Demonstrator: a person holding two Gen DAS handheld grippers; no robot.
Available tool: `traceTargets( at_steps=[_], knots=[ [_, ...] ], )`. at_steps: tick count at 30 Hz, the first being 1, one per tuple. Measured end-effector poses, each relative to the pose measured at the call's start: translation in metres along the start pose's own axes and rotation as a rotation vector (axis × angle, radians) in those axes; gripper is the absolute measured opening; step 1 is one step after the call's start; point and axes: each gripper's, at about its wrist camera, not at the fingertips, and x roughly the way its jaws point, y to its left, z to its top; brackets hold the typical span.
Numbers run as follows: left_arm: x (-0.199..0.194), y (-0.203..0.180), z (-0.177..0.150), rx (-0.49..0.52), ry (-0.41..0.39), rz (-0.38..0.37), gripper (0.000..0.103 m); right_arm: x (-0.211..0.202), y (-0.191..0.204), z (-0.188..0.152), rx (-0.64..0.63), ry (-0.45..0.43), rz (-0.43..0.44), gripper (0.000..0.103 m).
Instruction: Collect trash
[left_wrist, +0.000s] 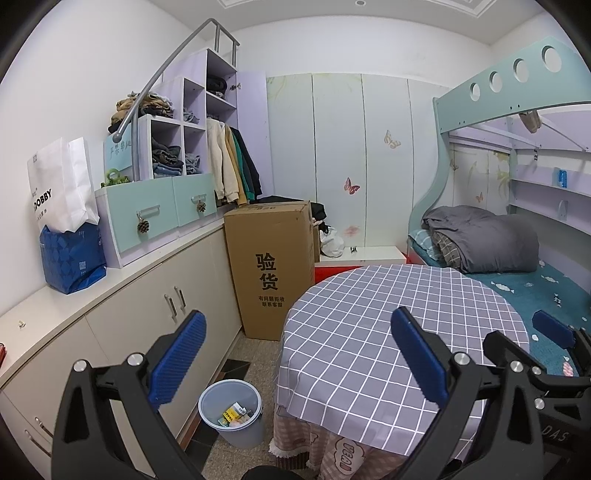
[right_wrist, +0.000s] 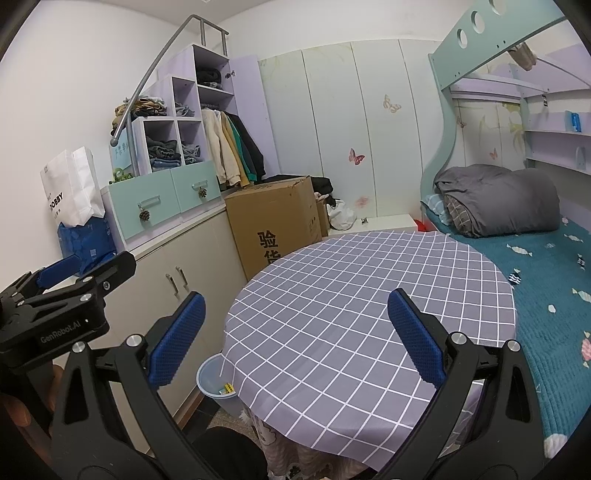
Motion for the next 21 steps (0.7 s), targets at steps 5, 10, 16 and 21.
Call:
traceTargets(
  at_steps=[5,10,16,21],
  knots=[
    [0.0000,-0.0004,0.0004,0.000,0.000,0.001,0.098,0.0006,-0.0008,0.0006,0.001,0.002,0.001,0.097],
    [0.0003,0.0002,-0.0007,0.001,0.003,-0.001,0.098,0.0026,-0.0018,-0.0009,0.005,0.009,0.006,0.097],
    [0.0011,0.0013,-0.0030,0.001,0.006,0.002,0.098,0.0035,-0.0025,-0.0015,0.009,0.014,0.012,0.097],
    [0.0030,0.0031,-0.0050,0.003,0.013,0.002,0.098,0.0037,-0.0032,-0.0017,0.010,0.018,0.012,0.097]
  ],
)
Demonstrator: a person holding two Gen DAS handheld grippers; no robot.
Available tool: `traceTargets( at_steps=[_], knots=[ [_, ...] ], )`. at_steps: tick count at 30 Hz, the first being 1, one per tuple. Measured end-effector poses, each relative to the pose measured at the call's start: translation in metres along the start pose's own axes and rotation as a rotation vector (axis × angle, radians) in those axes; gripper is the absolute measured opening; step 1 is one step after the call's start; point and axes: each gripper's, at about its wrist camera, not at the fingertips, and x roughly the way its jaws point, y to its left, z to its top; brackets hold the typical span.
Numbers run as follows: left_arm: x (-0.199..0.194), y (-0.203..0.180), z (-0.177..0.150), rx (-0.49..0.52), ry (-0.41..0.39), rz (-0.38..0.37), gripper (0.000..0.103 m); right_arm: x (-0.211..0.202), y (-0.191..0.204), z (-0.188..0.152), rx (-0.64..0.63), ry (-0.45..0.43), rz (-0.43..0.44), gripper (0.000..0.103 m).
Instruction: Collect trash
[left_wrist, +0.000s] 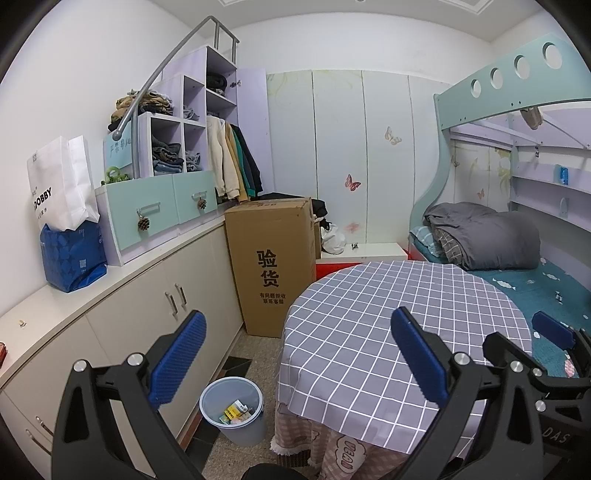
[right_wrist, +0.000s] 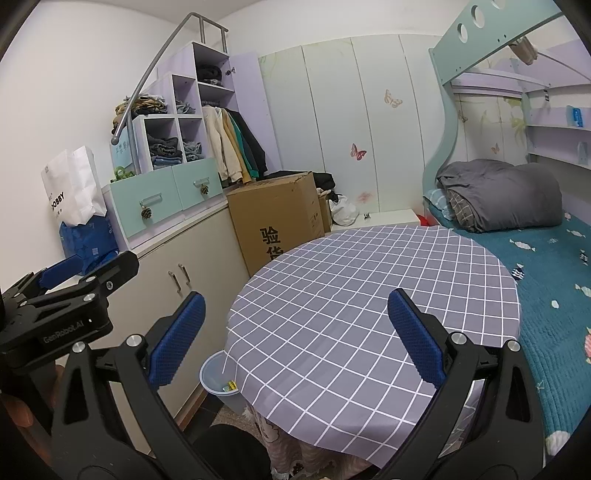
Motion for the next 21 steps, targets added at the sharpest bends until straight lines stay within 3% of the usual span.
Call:
traceTargets(
  at_steps=[21],
  knots=[
    [0.014,0.000,-0.001,0.002,0.027,-0.004,0.098,0.014,-0.005,0.000,0.004,0.034,0.006,0.097]
  ],
)
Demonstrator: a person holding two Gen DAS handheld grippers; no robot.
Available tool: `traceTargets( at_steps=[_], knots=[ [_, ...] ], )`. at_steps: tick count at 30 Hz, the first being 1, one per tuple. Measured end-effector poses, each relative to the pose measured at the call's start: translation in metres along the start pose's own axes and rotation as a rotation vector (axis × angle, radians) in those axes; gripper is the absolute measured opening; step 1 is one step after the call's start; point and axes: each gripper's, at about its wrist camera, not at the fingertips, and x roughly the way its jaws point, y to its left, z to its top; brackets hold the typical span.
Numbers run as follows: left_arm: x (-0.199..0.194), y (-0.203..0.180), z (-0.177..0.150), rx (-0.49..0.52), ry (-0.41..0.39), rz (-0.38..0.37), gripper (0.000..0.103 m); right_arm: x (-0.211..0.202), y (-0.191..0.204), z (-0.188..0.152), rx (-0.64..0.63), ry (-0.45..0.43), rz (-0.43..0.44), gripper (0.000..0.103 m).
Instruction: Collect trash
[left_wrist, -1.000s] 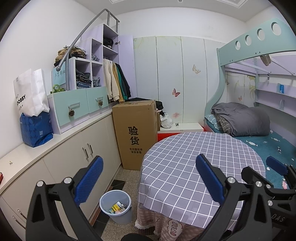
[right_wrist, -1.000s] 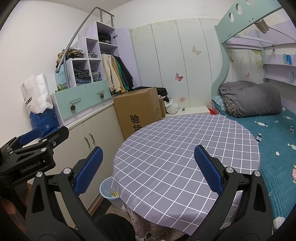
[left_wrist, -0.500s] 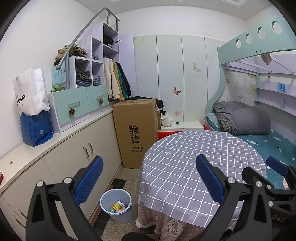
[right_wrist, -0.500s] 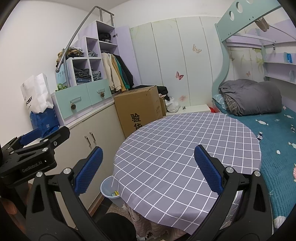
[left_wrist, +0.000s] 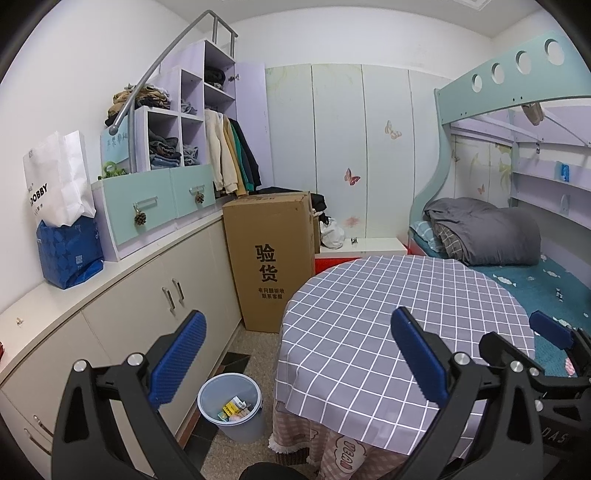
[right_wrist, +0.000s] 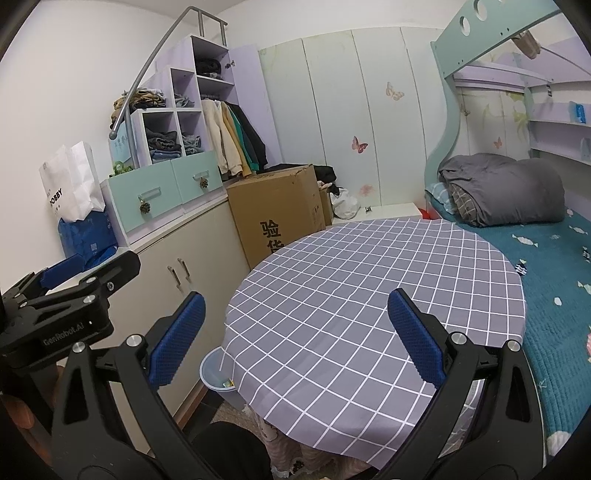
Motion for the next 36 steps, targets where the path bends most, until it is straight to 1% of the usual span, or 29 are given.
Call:
traceTargets(
  at_steps=[10,18,36],
  knots=[
    [0.034,-0.003,-0.003,0.011,0.062,0.011,0.098,0.028,-0.009,0.000,0.012,0.044,-0.003,0.097],
    [0.054,-0.011,-0.002,0.023,0.098,0.024,0.098,0.046,-0.024,-0.002,0.033,0.072,-0.005,0.097],
    [0.086,-0.039,0.002,0.053,0.136,0.039,0.098,0.074,-0.056,-0.002,0.056,0.107,0.000,0.097]
  ],
)
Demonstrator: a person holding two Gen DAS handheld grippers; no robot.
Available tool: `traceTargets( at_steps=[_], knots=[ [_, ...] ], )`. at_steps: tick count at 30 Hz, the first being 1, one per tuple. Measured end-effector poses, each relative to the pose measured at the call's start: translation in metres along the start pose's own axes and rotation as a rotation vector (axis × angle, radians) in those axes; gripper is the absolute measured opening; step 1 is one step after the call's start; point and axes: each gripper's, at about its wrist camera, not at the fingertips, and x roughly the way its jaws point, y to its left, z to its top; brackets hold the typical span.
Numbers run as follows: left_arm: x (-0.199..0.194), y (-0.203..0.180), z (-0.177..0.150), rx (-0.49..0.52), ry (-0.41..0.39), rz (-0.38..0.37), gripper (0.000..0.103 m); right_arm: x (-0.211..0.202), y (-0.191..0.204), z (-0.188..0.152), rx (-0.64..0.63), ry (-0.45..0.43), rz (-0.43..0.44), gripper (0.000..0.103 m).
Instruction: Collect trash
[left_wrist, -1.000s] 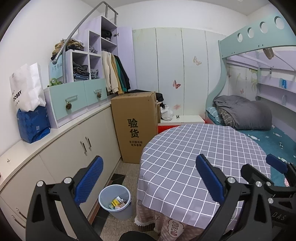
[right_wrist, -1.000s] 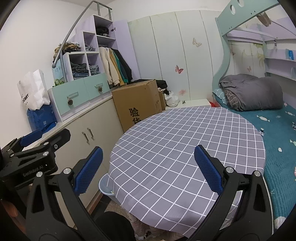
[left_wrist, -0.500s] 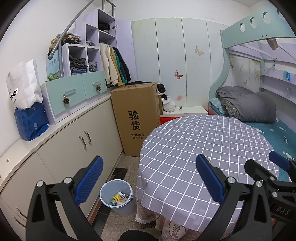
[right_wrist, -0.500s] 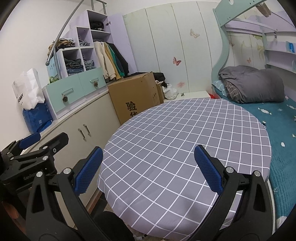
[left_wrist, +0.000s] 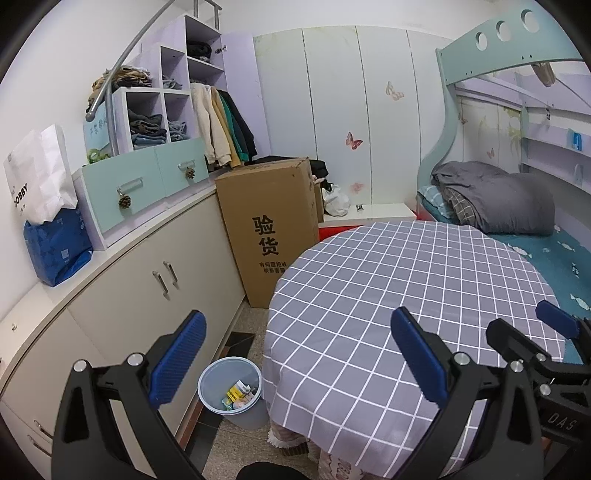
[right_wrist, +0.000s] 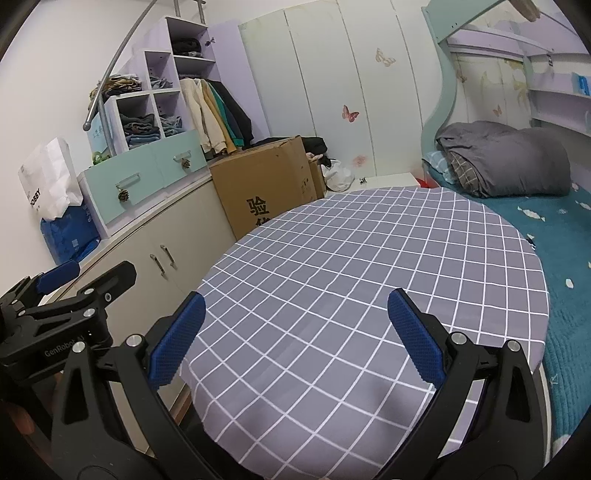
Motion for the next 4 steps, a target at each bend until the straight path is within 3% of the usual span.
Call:
traceTargets(
  at_steps=[4],
  knots=[
    [0.016,-0.012,0.001,0.007,0.027,0.000,0.098,0.010,-0.013,0.001,0.003,0.021,-0.010,0.097]
  ],
)
